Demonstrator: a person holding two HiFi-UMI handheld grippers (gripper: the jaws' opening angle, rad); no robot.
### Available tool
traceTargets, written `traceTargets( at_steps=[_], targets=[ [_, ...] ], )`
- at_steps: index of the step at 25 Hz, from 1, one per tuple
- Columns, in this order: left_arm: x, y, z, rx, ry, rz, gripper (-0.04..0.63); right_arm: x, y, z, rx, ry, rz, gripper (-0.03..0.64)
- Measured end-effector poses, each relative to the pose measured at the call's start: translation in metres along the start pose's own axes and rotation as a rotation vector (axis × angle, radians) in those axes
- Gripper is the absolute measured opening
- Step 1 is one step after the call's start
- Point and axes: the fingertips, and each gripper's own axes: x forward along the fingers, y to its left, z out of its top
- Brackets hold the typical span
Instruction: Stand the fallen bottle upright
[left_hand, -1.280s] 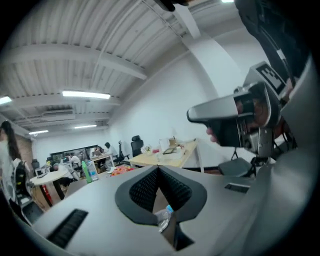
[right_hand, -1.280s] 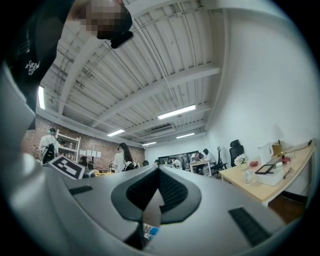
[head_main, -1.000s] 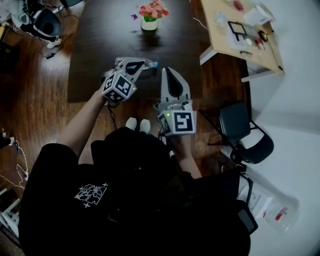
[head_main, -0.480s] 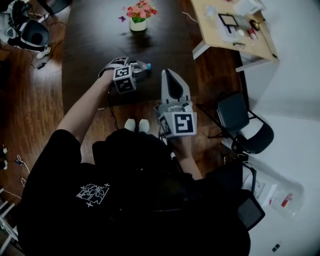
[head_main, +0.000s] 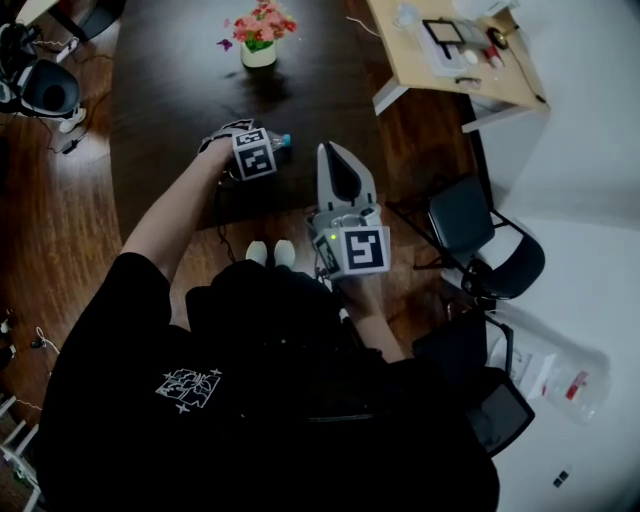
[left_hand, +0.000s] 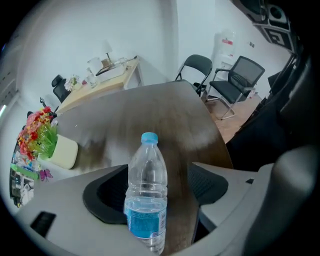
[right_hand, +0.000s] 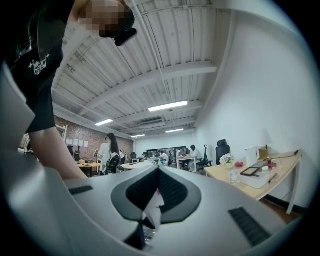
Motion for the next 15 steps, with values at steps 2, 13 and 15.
traceTargets(
  at_steps=[2, 13, 15],
  targets=[
    [0.005, 0.002, -0.002, 0.005, 0.015, -0.003, 0.362, 0.001, -0.003, -0.002, -0.003, 0.003, -0.005, 0.024],
    [0.015, 0.010, -0.011, 0.011, 0.020, 0.020, 0.310, 0.022, 0.004, -0.030, 0.044, 0.042, 0.017, 0.023],
    [0.008, 0.015, -0.011, -0.009, 0.000, 0.053, 0.304, 0.025, 0.005, -0.032, 0.048, 0.043, 0.021, 0.024]
  ],
)
